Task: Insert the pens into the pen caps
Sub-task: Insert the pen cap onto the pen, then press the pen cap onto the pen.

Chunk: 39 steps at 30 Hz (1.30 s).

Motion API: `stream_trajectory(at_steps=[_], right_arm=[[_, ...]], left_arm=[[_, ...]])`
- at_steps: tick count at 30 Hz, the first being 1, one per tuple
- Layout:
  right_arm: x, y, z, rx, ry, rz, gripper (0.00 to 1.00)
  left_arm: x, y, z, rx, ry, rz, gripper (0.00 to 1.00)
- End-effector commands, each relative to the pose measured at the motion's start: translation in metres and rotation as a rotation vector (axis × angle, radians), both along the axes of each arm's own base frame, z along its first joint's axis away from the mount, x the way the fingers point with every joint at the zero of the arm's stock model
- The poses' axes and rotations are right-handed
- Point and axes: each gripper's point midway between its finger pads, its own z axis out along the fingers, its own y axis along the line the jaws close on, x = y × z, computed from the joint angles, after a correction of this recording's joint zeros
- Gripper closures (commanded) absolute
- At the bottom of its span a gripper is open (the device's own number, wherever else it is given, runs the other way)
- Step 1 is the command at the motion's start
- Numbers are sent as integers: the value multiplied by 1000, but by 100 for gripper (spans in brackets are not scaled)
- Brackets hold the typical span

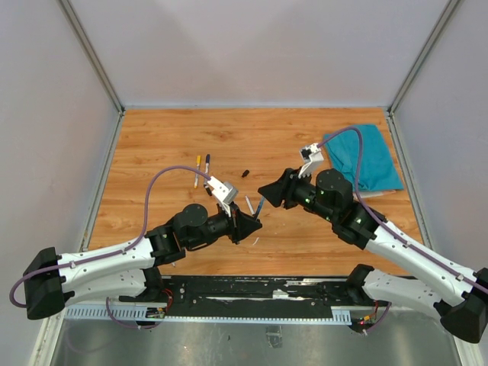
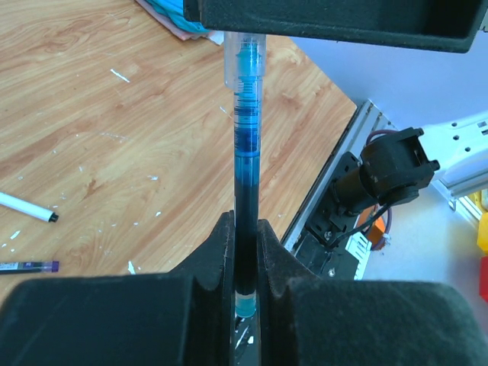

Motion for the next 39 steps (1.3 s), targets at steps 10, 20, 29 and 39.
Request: stream_trajectory(at_steps=[10,20,29,39], right_arm=[[-3,9,5,45,-13,52,91],[-20,13,-28,23,72,119,99],[-32,8,-51,10,124,97,99],[-35,7,-51,53,111,52,99]], left_arm=[[-1,-1,22,-54,-35,-2,100],[3,-3,33,-74,-49,18,100],[10,-3,57,-143,-78,53,100],[16,-9,82,-227,-93,75,99]])
